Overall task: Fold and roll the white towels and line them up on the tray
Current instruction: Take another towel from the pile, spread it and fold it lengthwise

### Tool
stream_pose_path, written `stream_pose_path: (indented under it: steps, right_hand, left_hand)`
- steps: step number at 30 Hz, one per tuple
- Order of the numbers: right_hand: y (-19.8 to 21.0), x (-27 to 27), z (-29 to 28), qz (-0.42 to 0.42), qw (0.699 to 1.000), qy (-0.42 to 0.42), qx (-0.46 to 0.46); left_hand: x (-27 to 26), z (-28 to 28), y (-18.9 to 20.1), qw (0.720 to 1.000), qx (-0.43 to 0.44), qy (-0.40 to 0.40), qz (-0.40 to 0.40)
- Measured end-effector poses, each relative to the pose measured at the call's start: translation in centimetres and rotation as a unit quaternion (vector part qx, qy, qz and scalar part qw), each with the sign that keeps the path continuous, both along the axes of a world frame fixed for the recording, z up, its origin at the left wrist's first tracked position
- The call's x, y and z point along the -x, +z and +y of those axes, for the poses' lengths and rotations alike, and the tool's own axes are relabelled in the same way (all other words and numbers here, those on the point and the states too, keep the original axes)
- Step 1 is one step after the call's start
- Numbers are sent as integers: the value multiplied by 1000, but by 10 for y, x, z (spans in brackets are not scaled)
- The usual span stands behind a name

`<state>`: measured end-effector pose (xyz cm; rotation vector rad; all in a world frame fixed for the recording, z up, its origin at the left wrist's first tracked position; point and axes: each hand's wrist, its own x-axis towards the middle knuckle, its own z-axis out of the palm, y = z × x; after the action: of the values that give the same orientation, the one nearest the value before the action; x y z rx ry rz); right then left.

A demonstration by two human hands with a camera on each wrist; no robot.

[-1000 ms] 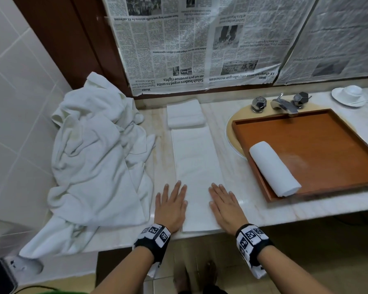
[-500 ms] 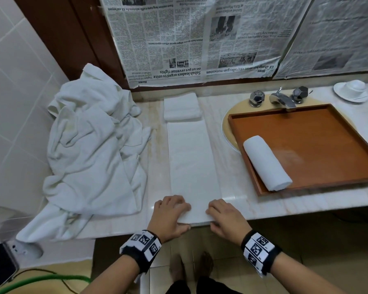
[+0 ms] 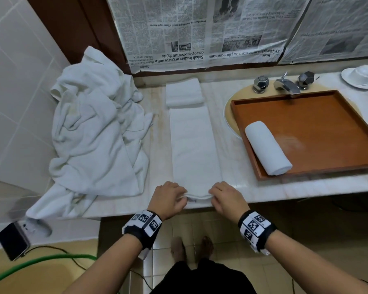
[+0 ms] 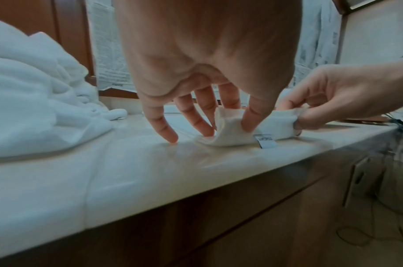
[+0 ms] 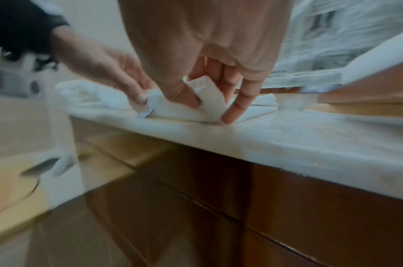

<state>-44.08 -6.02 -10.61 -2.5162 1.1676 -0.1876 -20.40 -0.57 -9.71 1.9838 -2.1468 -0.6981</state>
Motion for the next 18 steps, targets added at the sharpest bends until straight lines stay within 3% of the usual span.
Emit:
stream_pose_path:
  steps: [5,11,15,18]
  right_hand:
    - [3,2,-11,-72,991,-35,-104]
    - [9,3,-25,-144,963,-119,-194]
    - [11,-1,-28,-87,970,-148,-170]
    - [8,-4,-25,-94,969,-162,-160]
  left_hand:
    - [-6,-4,0,991,-12,64,113]
    - [-7,-10,-4,981,-18,141,131]
    - [-2,-18,-4,990,-20,121,68]
    - [2,-25,-1,992,-41,121,20]
